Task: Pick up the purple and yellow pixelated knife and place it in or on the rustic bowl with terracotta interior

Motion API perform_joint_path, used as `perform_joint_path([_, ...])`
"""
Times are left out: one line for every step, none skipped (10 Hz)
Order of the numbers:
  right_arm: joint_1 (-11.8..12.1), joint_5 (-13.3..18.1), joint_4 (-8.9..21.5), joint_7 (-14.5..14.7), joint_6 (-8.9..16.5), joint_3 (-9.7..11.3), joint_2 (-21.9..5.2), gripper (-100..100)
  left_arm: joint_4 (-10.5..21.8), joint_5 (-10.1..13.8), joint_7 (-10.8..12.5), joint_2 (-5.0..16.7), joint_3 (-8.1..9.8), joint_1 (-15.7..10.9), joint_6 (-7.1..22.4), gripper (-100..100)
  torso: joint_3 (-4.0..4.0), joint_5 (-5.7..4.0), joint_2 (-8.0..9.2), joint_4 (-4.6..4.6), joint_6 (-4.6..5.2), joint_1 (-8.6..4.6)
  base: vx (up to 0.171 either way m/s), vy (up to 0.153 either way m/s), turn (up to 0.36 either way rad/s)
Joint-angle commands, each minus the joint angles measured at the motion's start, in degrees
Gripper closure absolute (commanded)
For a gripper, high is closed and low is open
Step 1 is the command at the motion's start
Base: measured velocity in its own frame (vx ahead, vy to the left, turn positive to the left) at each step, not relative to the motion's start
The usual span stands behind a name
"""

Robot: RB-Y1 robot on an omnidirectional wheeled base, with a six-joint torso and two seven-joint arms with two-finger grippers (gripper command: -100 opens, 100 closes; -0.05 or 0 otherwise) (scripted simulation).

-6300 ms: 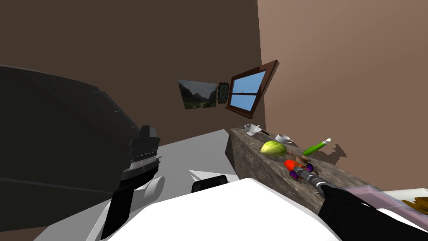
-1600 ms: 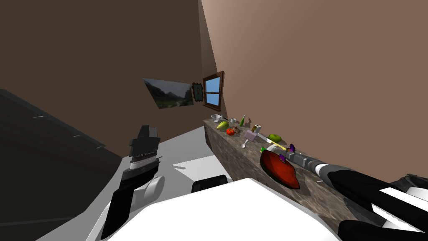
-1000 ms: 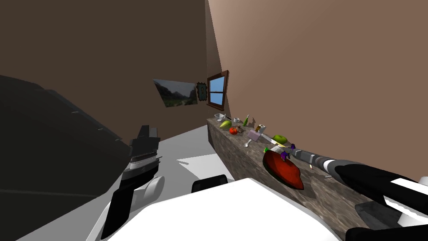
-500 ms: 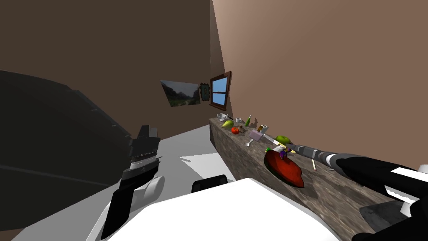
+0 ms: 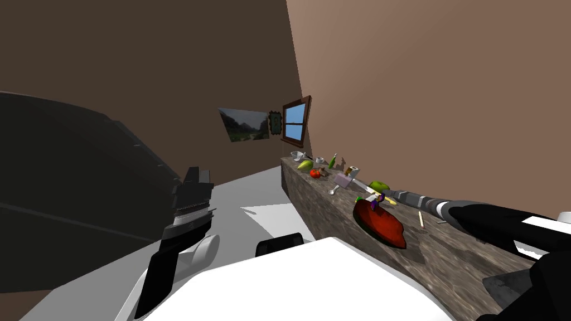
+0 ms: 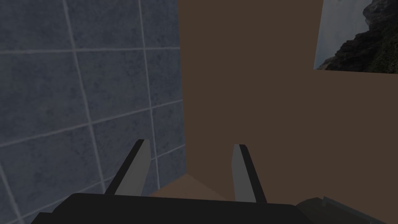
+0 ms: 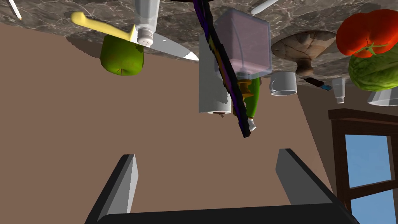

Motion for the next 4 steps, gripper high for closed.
perform_joint_path([0.0,0.0,0.0,0.0,0.0,0.0,0.0,0,0.0,0.0,0.0,0.0,0.0,0.0,0.0,0,0.0,0.0,0.0,0.0,0.0,0.0,0.0,0.0,0.0])
perform_joint_path([0.0,0.0,0.0,0.0,0.0,0.0,0.0,0,0.0,0.0,0.0,0.0,0.0,0.0,0.0,0,-0.01,0.0,-0.01,0.0,0.0,-0.01,0.0,0.0,0.0])
perform_joint_path([0.0,0.0,0.0,0.0,0.0,0.0,0.0,0,0.0,0.0,0.0,0.0,0.0,0.0,0.0,0,-0.01,0.0,-0.02,-0.01,0.0,-0.01,0.0,0.0,0.0])
perform_joint_path([0.0,0.0,0.0,0.0,0.0,0.0,0.0,0,0.0,0.0,0.0,0.0,0.0,0.0,0.0,0,-0.01,0.0,-0.02,-0.01,0.0,-0.01,0.0,0.0,0.0])
